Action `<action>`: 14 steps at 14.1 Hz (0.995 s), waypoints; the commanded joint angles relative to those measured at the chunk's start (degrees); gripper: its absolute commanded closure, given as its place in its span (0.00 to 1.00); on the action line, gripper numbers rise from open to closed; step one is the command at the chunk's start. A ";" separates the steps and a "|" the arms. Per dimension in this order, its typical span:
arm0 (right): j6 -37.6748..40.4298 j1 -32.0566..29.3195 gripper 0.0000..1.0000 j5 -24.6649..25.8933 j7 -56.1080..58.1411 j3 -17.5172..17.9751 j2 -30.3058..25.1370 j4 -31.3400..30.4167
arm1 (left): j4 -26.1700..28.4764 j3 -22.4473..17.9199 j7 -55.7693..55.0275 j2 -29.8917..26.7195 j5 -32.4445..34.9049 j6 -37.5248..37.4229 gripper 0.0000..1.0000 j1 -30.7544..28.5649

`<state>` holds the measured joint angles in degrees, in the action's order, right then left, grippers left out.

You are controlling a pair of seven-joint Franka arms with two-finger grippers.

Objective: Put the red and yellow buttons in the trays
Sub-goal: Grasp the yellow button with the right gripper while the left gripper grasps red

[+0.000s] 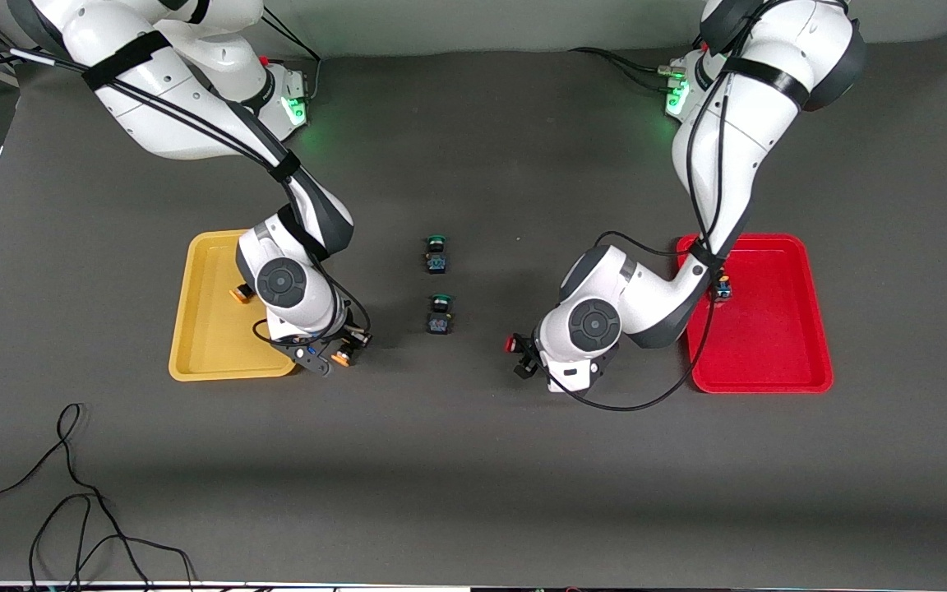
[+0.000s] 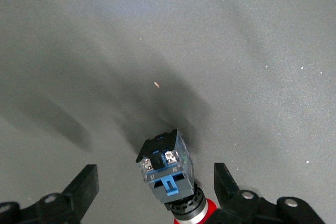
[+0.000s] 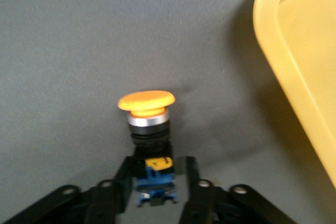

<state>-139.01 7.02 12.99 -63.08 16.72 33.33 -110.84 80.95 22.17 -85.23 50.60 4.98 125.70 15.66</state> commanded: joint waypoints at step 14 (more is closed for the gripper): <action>31.70 -4.91 0.69 -20.88 34.85 -14.33 -28.50 3.98 | -12.15 1.47 19.70 -14.78 1.80 -39.71 1.00 -5.62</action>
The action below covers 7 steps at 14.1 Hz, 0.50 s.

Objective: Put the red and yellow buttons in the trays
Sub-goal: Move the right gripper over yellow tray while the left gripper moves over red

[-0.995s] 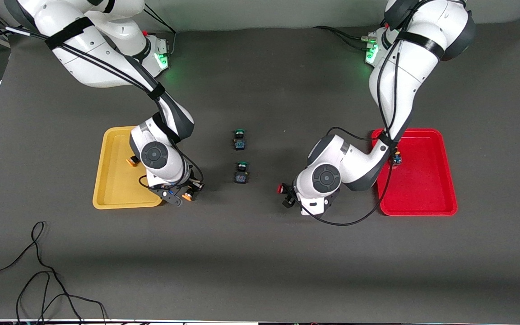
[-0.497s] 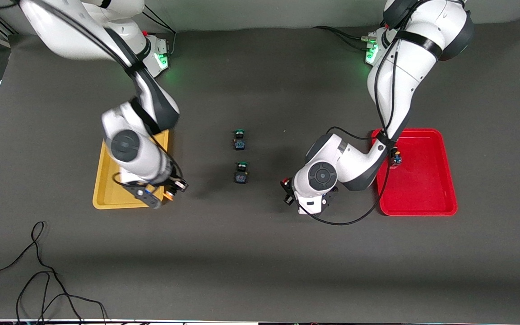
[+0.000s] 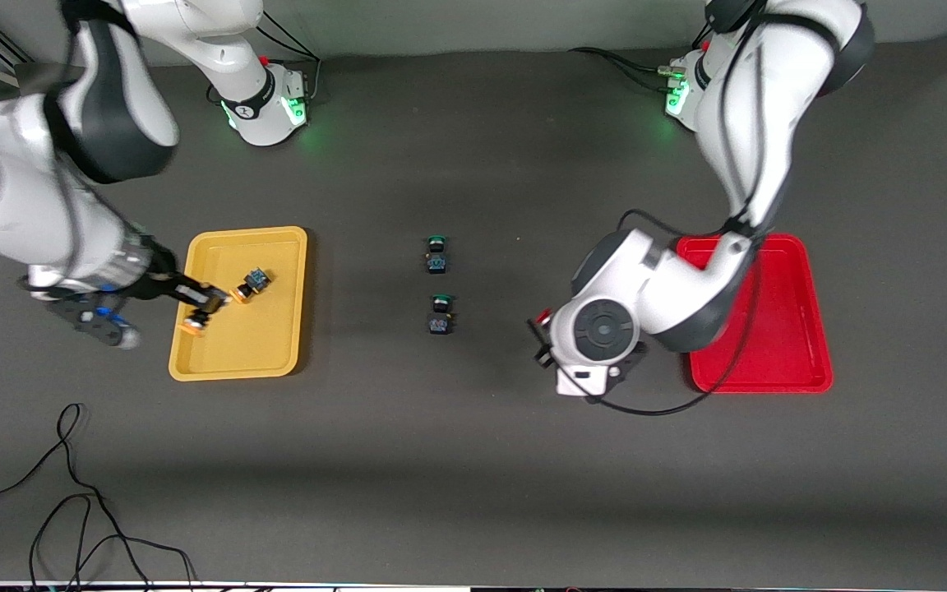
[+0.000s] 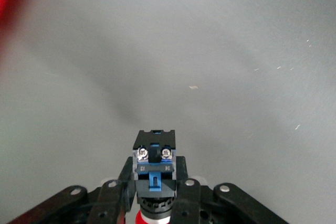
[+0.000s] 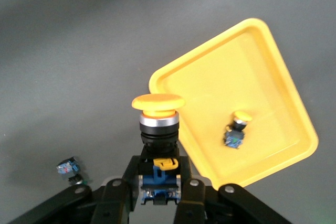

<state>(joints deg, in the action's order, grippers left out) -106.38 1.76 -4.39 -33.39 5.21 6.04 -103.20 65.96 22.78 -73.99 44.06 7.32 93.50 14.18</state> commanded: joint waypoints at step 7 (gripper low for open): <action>-30.78 0.44 0.69 -5.10 10.54 -5.65 7.66 -22.30 | 32.53 0.42 47.73 -39.56 -4.34 -7.74 1.00 -26.98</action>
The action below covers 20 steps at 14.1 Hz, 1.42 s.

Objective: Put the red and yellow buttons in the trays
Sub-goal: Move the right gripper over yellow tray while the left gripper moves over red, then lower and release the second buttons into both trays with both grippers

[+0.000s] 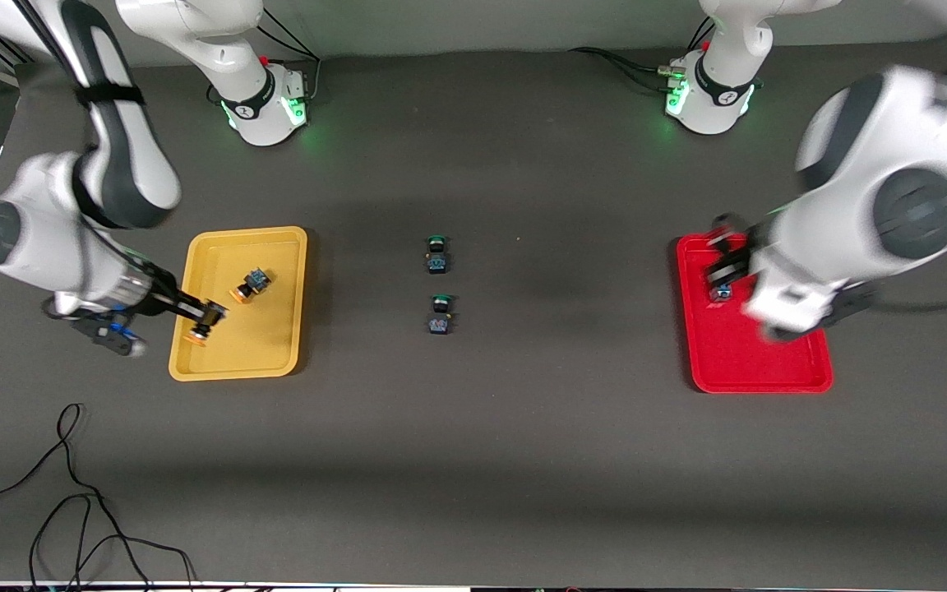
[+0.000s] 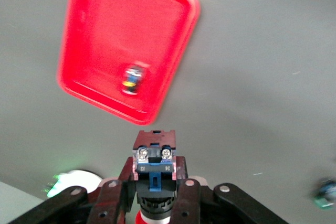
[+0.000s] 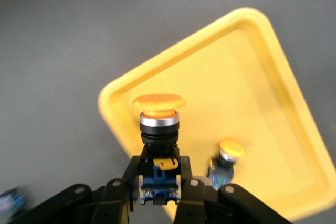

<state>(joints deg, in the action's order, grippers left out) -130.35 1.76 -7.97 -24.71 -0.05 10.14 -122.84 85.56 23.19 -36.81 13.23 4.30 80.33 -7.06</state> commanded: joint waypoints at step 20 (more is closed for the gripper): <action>16.75 0.87 0.00 1.01 4.47 0.14 -13.73 8.74 | 36.44 -2.10 27.05 4.53 3.08 47.64 0.01 -16.75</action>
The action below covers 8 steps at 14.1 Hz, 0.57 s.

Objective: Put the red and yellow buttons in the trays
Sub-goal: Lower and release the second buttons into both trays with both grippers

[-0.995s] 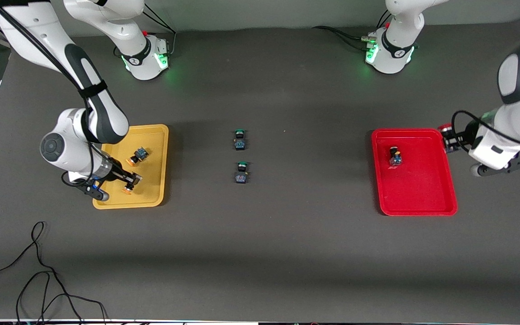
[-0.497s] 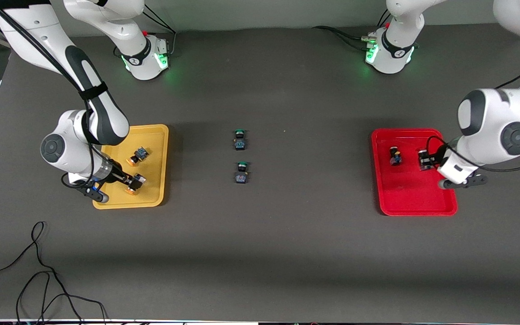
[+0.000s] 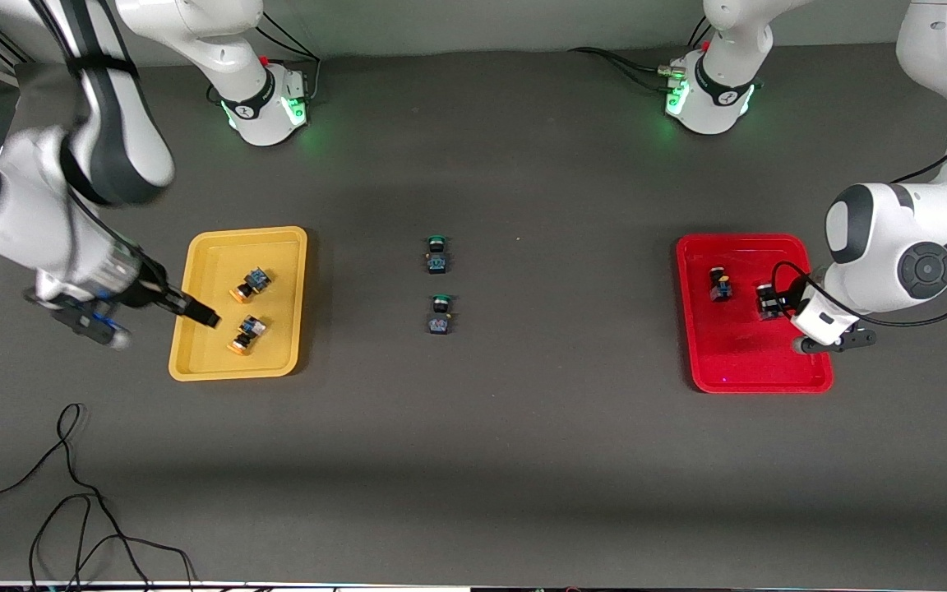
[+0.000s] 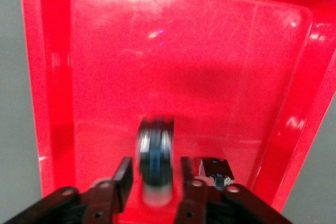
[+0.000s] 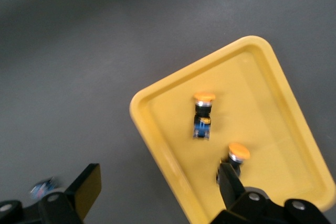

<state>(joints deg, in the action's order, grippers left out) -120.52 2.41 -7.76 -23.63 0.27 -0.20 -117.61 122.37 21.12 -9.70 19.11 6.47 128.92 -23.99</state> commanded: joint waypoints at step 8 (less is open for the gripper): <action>26.81 -0.30 0.00 4.33 17.30 -0.71 -7.88 18.82 | -15.12 1.55 -0.23 -11.37 0.56 -25.52 0.01 3.86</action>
<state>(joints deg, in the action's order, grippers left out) -96.61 2.18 -4.14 -8.93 -0.26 -8.01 -100.81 111.71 22.70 -9.70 10.05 6.66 109.61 -22.35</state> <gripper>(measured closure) 0.000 0.004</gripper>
